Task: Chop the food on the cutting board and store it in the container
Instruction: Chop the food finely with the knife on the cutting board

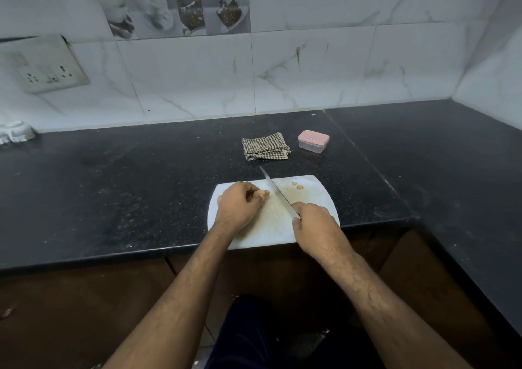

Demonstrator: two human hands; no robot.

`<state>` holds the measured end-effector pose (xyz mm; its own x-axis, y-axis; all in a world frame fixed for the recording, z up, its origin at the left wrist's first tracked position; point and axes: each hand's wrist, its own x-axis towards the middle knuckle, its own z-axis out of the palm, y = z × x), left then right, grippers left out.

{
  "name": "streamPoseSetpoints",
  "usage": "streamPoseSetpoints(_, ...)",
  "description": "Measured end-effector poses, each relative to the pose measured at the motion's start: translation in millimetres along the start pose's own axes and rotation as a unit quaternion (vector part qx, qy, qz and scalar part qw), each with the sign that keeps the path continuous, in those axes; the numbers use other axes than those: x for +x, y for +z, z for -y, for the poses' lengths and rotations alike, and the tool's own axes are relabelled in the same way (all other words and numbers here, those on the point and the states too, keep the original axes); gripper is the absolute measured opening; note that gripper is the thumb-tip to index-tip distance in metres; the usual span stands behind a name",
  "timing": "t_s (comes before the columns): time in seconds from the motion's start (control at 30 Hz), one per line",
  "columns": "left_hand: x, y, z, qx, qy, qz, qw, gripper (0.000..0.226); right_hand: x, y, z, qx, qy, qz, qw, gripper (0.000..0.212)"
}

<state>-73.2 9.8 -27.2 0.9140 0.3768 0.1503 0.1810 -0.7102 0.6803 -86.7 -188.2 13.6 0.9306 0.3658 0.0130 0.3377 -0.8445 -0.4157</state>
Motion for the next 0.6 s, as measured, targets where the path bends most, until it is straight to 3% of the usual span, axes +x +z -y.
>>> streamPoseSetpoints(0.1,-4.2,9.8,-4.3,-0.118,-0.014,0.031,0.992,0.012,-2.6,-4.9,-5.0,0.044,0.011,0.003,0.999,0.025)
streamPoseSetpoints(0.2,-5.2,21.8,-14.1,-0.261,-0.054,0.039,0.963,0.015,-3.7,-10.0,-7.1,0.071,0.011,-0.017,0.997,0.030)
streamPoseSetpoints(0.3,-2.8,33.6,-27.7,-0.328,-0.068,0.063,0.940,0.020,-5.9,-14.8,-10.6,0.088,0.018,-0.025,0.996,0.027)
streamPoseSetpoints(0.4,0.8,43.2,-44.7,-0.330,-0.074,0.072,0.938,0.027,-7.7,-19.2,-17.1,0.102,0.025,-0.033,0.994,0.026)
streamPoseSetpoints(0.6,5.7,47.7,-53.8,-0.233,-0.075,0.039,0.969,0.024,-10.7,-25.5,-29.0,0.089,0.029,-0.053,0.994,0.023)
